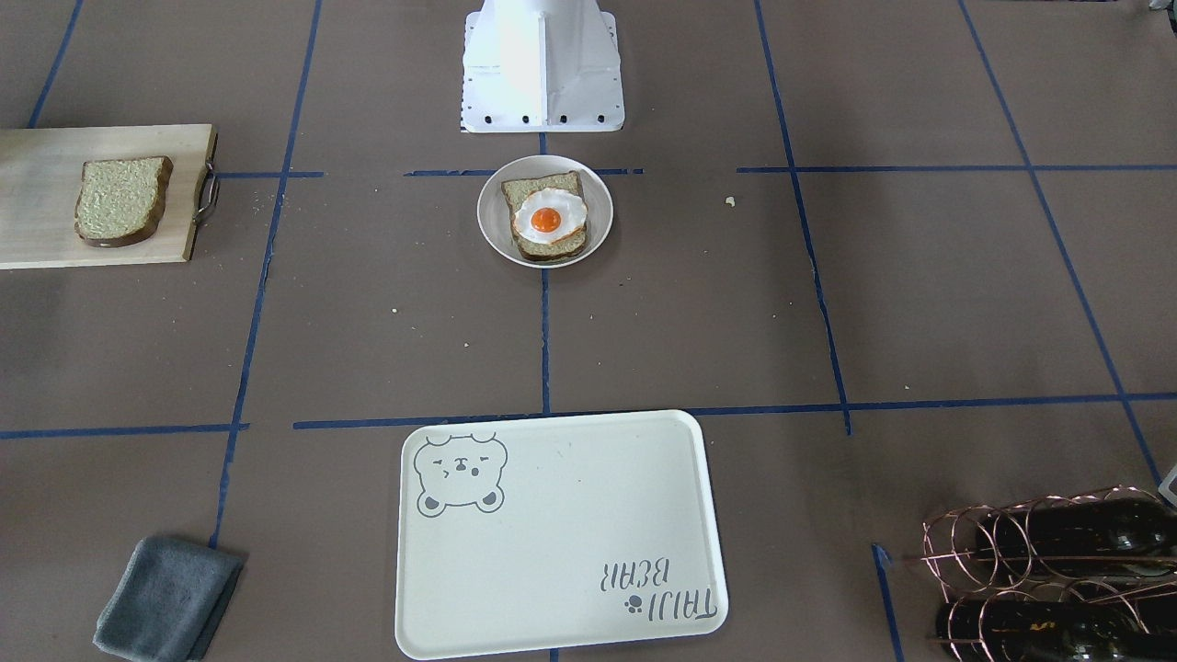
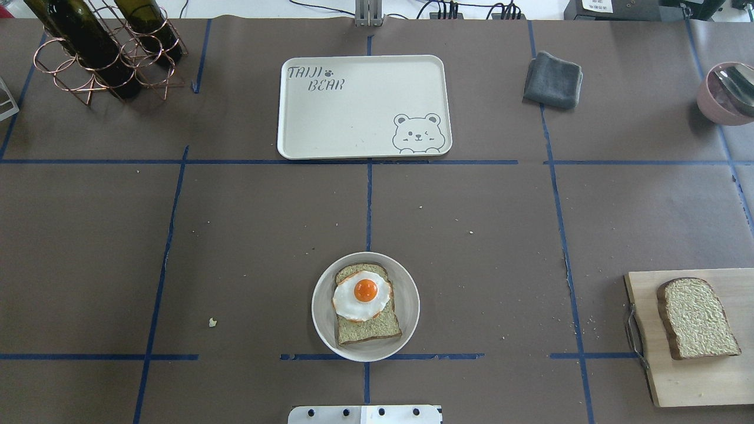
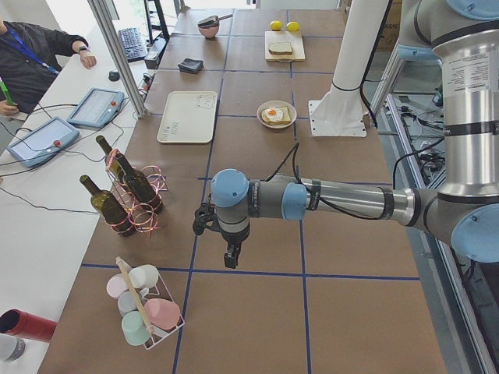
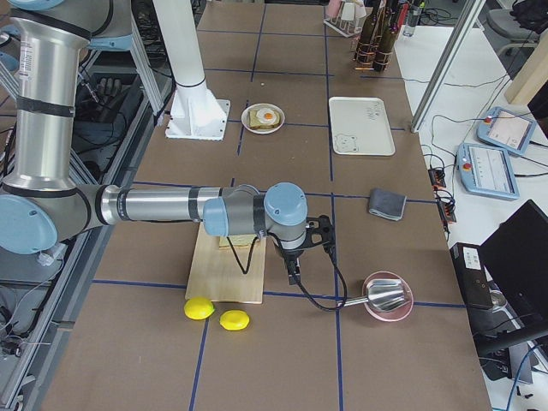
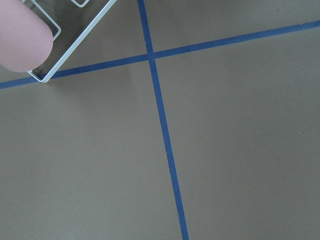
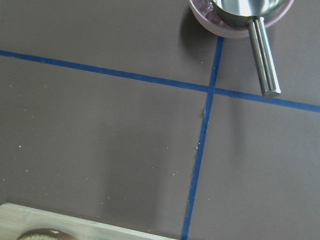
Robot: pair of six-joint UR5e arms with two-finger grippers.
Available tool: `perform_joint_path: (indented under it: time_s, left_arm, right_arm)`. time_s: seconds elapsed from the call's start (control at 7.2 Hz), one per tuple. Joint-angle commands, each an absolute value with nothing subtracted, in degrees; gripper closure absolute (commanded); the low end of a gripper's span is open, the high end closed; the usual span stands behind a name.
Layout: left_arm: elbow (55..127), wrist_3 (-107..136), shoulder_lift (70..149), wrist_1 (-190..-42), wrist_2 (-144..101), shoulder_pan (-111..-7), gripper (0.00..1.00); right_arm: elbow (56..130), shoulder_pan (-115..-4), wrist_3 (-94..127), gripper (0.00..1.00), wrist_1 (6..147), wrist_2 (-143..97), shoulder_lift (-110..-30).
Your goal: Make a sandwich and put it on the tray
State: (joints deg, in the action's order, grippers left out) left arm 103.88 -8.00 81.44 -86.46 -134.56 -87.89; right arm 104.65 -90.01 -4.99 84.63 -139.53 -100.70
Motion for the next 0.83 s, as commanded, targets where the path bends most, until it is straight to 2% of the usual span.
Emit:
perform_joint_path:
  time_s: [0.0, 0.14, 0.42, 0.69]
  left_arm:
    - [103.7, -8.0, 81.3, -86.5, -134.6, -87.9, 0.00]
    - [103.7, -8.0, 81.3, -86.5, -134.6, -87.9, 0.00]
    - [103.6, -8.0, 81.3, -86.5, -134.6, -87.9, 0.00]
    - [103.6, -8.0, 81.3, -86.5, -134.7, -87.8, 0.00]
  right_arm:
    - [106.3, -86.2, -3.8, 0.00, 74.1, -142.0, -103.6]
    - [106.4, -83.5, 2.7, 0.00, 71.0, -144.1, -107.1]
    - [106.3, -77.6, 19.7, 0.01, 51.9, -142.8, -114.0]
    - [106.2, -71.1, 32.2, 0.03, 40.5, -138.7, -117.8]
